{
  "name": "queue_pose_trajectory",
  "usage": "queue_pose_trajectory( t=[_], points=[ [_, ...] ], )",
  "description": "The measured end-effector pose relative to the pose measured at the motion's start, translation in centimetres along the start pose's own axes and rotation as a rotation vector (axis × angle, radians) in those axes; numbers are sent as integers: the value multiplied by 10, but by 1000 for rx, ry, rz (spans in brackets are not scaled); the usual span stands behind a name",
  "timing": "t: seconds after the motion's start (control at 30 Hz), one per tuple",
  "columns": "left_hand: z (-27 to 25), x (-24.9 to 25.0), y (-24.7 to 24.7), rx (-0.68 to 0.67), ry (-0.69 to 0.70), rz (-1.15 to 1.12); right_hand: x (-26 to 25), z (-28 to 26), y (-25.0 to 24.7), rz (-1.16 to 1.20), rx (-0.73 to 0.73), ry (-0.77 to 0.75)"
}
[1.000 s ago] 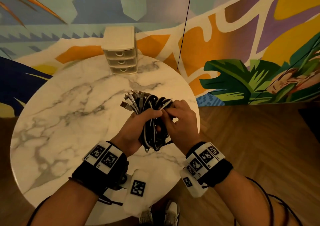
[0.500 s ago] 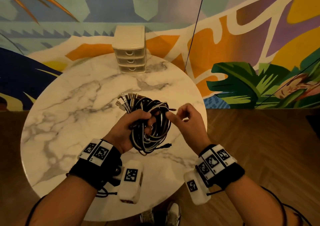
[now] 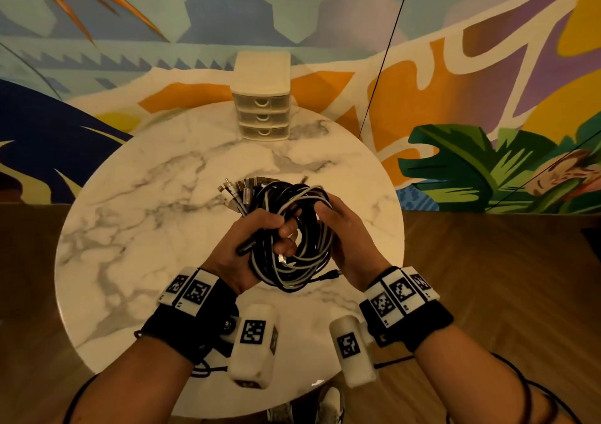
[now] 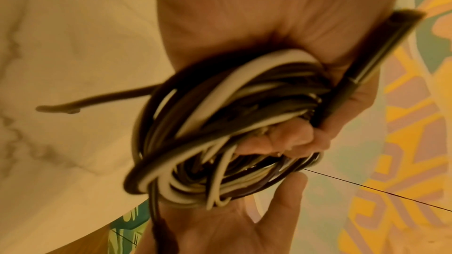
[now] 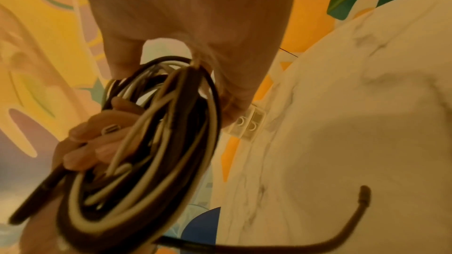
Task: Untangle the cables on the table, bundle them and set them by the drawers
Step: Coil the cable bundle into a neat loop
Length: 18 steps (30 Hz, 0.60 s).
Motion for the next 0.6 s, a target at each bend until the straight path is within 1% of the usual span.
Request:
queue_pose_trajectory(
  t=[0.07, 0.1, 0.17, 0.2, 0.23, 0.33, 0.43, 0.5, 0.6],
  points=[
    [1, 2, -2, -17, 18, -54, -2, 1, 7, 1, 1, 14],
    [1, 3, -3, -26, 27, -84, -5, 3, 11, 32, 33, 25],
    [1, 7, -4, -56, 52, -128, -10, 10, 10, 165, 159, 59],
    [0, 8, -4, -70, 66, -137, -13, 13, 9, 201, 192, 68],
    [-1, 10, -4, -80, 78, -139, -15, 17, 8, 173, 197, 61],
    [-5, 12, -5, -91, 98, -135, -23, 18, 8, 13, 184, 13],
    [-6, 13, -7, -65, 107, -128, -32, 15, 12, -177, 148, -113],
    [-5, 13, -10, -25, 115, -122, -36, 12, 17, -298, 62, -202],
    [-4, 16, -13, 11, 126, -132, -34, 2, 26, -432, -67, -287]
  ],
)
Point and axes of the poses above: each hand's wrist, its own z-axis towards the middle knuckle, its own y-axis out of the palm, x = y × z, the point moved 2 cm from there along z, towards the middle knuckle, and after that the axes turned 13 degrees about z, right-handed, at the moved point
